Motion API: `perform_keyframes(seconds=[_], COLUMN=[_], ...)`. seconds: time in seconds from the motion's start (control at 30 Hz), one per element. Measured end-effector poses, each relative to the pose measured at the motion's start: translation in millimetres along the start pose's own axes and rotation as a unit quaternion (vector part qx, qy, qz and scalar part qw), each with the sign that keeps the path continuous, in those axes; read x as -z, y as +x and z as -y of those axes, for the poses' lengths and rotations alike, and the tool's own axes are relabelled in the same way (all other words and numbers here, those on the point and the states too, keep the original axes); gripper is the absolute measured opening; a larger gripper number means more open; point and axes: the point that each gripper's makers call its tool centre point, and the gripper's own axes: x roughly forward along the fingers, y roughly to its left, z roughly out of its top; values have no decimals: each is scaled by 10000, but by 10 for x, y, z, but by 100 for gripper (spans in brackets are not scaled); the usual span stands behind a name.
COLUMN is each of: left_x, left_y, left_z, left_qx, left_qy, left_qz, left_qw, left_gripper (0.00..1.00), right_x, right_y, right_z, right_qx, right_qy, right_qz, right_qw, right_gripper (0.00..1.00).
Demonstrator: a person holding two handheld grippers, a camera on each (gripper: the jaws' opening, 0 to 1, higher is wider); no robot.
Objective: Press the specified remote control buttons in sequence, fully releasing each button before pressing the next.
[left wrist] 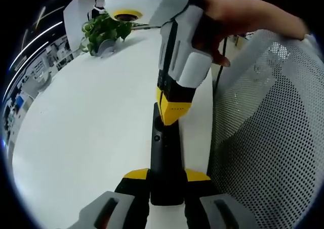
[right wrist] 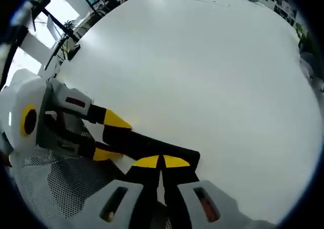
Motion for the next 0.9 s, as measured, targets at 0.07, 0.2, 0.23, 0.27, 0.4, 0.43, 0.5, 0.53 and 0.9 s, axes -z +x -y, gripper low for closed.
perform_keyframes(seconds=[0.07,0.2,0.23,0.27,0.4,0.43,0.5,0.53,0.9], left_x=[-1,-1,-2,-2,-1,-1,-2,-2,-3], left_y=[-1,-2,-3,-3,1,2,3,3,3], left_z=[1,3,3,4,3,3,1,1,3], left_qx=[0,-1,-1,-2,2,1,4,5,-4], left_qy=[0,1,7,9,5,3,-4,-1,24], left_qz=[-3,-9,-12,-18,-31,-35,-35,-38,-38], left_qw=[10000,10000,10000,10000,10000,10000,10000,10000,10000], left_gripper=[25,25,25,25,25,25,25,25,24], right_x=[3,6,5,6,7,5,2,1,-21], right_y=[-3,-2,-3,-6,-8,-7,-7,-7,-5], right_z=[11,-2,-2,-3,1,5,6,7,57], right_qx=[23,47,57,69,50,35,37,38,-218], right_qy=[-17,-231,-254,-272,-290,-250,-277,-288,611], right_qz=[4,36,39,38,58,79,84,87,40], right_qw=[10000,9997,9997,9996,9996,9996,9996,9995,9979], right_gripper=[0,0,0,0,0,0,0,0,0])
